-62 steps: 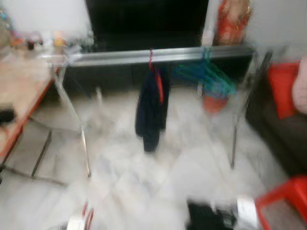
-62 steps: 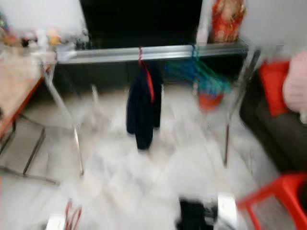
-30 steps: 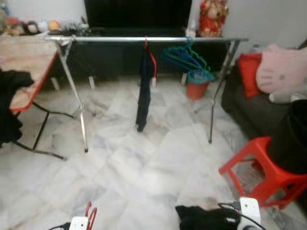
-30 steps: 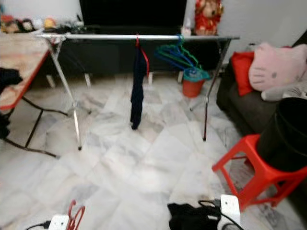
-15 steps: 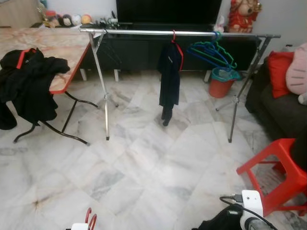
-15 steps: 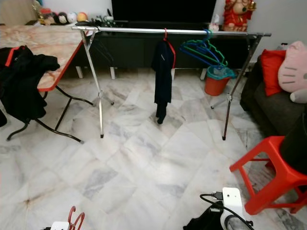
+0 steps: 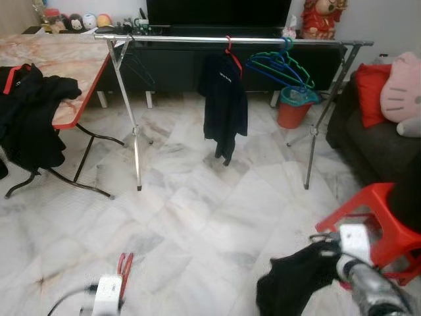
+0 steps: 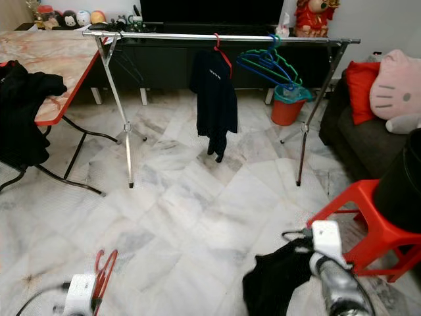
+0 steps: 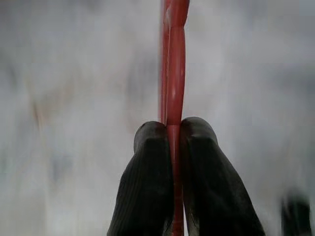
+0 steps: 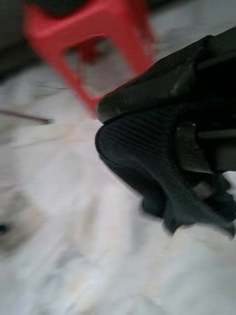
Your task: Hang hanger
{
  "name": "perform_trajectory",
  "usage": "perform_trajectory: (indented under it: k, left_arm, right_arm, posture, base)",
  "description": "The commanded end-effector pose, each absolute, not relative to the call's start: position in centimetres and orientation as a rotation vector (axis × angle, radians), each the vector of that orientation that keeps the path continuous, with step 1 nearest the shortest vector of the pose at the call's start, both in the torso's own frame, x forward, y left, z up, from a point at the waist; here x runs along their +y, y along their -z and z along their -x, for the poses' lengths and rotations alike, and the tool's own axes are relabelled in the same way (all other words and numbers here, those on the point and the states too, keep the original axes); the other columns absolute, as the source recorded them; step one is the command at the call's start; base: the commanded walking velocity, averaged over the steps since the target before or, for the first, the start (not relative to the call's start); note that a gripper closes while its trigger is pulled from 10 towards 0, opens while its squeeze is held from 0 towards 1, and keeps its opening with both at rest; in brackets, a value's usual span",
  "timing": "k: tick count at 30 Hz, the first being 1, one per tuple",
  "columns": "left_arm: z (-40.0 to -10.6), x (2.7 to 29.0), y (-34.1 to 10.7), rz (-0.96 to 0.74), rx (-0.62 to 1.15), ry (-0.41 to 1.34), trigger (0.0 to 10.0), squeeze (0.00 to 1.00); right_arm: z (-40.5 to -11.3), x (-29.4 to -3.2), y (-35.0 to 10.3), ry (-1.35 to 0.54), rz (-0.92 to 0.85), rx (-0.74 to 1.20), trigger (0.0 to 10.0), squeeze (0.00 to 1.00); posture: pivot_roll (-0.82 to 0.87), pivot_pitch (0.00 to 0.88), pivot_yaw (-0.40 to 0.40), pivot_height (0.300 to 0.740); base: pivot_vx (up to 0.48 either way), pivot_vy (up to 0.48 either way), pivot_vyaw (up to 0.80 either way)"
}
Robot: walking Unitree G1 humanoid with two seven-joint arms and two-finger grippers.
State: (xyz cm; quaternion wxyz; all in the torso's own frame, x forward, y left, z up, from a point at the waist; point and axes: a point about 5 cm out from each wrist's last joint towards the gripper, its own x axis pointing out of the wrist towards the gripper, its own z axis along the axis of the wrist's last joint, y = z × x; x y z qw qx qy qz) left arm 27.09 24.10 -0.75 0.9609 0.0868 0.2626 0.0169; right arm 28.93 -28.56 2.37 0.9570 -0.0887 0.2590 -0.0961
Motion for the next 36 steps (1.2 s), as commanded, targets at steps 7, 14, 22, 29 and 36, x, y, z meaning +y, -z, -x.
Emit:
perform_trajectory:
  k: [7,14,22,29,36]
  left_arm:
    - [-32.0,23.3,-6.0,-0.289,0.265,0.240,10.0,0.00]
    - [-31.7,20.6,-6.3,-0.434,0.369,0.614,10.0,0.00]
    - [-30.4,19.6,-7.1,-0.513,0.464,0.856,10.0,0.00]
    - [-28.5,17.6,-9.3,-0.487,0.489,1.095,10.0,0.00]
    - [-27.5,14.5,-11.4,-0.466,0.428,1.234,10.0,0.00]
  right_arm:
    - [-34.0,-21.1,-5.5,-0.003,0.332,0.370,10.0,0.00]
    - [-36.2,-20.3,-8.3,-0.076,0.401,0.348,10.0,0.00]
    - [-36.7,-19.5,-8.7,-0.121,0.561,0.395,10.0,0.00]
    - [-36.9,-18.8,-8.9,-0.140,0.623,0.408,10.0,0.00]
    - [-37.3,-17.8,-9.3,-0.159,0.632,0.397,10.0,0.00]
  posture:
    - [0.01,0.000,-0.087,0.740]
    - [0.01,0.000,-0.095,0.740]
    - [0.02,0.000,-0.106,0.740]
    - [0.02,0.000,-0.106,0.740]
    - [0.02,0.000,-0.105,0.740]
  base:
    - [0.000,0.000,0.00]
    - [0.000,0.000,0.00]
    - [0.000,0.000,0.00]
    - [0.000,0.000,0.00]
    - [0.000,0.000,0.00]
